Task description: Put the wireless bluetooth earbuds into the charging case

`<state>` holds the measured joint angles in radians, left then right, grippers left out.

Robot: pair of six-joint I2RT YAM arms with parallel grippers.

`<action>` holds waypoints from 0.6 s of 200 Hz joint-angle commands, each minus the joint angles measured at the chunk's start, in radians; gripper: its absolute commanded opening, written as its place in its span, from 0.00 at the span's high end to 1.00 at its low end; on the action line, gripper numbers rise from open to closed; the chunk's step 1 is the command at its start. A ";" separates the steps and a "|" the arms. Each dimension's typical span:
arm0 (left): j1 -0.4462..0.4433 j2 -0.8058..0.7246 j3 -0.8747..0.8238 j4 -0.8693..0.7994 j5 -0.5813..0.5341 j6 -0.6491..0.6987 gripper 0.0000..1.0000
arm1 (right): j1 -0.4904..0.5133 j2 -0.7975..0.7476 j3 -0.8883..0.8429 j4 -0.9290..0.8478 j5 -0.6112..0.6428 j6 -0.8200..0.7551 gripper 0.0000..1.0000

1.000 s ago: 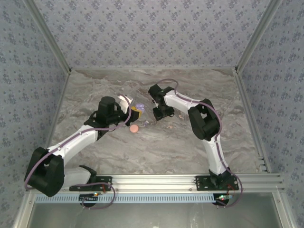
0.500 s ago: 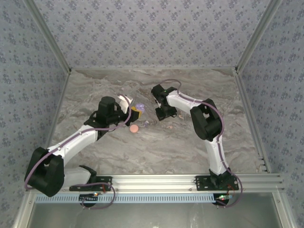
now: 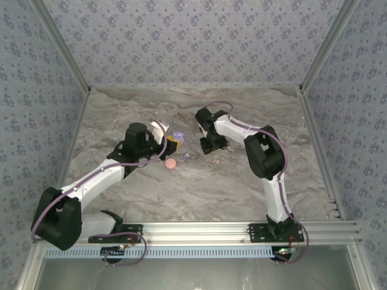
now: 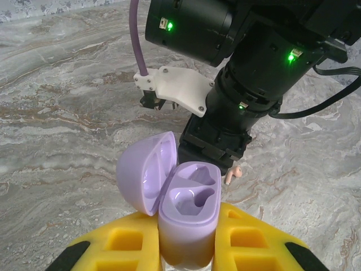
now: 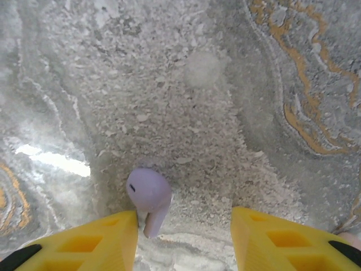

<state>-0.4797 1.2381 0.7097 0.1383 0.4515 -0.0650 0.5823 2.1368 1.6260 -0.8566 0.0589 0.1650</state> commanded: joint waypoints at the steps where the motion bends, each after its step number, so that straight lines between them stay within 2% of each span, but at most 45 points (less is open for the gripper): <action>1: -0.006 -0.011 0.017 0.023 -0.005 -0.002 0.82 | -0.013 -0.062 -0.008 -0.007 -0.080 -0.006 0.51; 56: -0.007 -0.010 0.019 0.024 -0.003 -0.002 0.82 | -0.021 -0.046 0.026 0.009 -0.155 0.072 0.52; 85: -0.006 -0.011 0.018 0.025 -0.002 0.001 0.82 | -0.027 0.001 0.074 -0.013 -0.135 0.139 0.59; 120: -0.006 -0.011 0.019 0.024 -0.004 0.005 0.82 | -0.025 0.030 0.109 -0.030 -0.081 0.215 0.61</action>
<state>-0.4797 1.2377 0.7097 0.1383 0.4515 -0.0650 0.5629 2.1284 1.6951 -0.8425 -0.0631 0.2893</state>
